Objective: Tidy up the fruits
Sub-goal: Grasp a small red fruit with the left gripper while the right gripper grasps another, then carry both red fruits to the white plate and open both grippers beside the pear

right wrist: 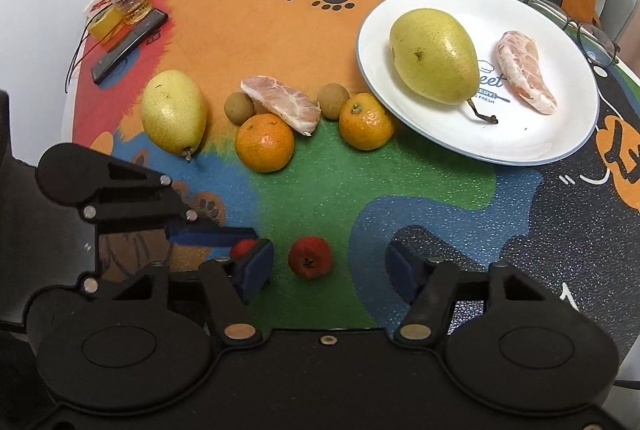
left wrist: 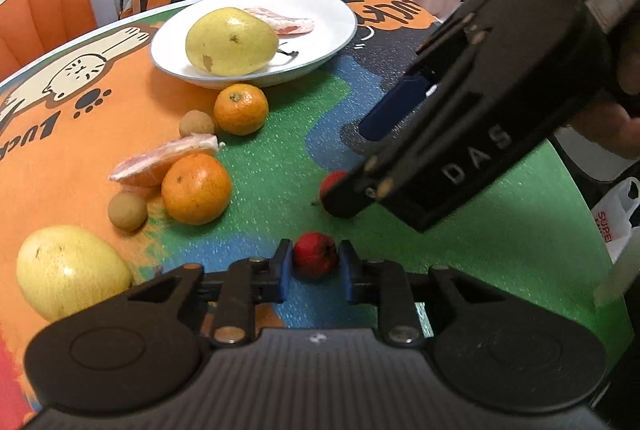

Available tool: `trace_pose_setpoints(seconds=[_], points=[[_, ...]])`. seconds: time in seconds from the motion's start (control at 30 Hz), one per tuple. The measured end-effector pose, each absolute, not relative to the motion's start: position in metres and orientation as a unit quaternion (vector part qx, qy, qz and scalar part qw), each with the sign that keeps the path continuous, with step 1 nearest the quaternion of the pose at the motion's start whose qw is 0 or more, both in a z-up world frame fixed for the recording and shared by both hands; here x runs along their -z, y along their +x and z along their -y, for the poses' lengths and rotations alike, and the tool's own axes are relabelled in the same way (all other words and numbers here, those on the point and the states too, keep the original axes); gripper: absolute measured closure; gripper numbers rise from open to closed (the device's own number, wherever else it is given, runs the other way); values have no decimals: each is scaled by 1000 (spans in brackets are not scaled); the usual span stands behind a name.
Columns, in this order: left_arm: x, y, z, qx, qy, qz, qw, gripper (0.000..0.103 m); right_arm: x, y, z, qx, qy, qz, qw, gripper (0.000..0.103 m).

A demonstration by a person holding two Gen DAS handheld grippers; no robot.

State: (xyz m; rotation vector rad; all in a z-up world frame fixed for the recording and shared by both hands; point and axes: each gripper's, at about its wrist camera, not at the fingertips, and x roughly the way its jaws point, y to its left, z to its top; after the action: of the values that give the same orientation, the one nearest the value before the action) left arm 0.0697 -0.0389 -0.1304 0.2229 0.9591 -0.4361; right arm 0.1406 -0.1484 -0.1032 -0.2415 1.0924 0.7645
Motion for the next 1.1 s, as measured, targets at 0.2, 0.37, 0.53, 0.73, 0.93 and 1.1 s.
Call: trace_pose_setpoints(seconds=[0.2,0.37,0.53,0.73,0.93,1.1], points=[[128,52,30,199,89,-462,860,80,107,138,147,-354,-116,-498,783,43],[126,43,20,175,58,-468,864,80,113,134,142,-351,-139,-489,786,55],[125,39,18,164,45,-468,867,80,116,129,139,-356,-150,-485,784,59],[121,37,17,159,35,-466,870,80,116,128,135,-358,-155,-478,787,76],[119,38,16,159,30,-466,870,80,110,123,138,-363,-165,-459,794,76],[116,44,17,153,28,-466,871,80,101,126,147,-354,-157,-459,800,76]])
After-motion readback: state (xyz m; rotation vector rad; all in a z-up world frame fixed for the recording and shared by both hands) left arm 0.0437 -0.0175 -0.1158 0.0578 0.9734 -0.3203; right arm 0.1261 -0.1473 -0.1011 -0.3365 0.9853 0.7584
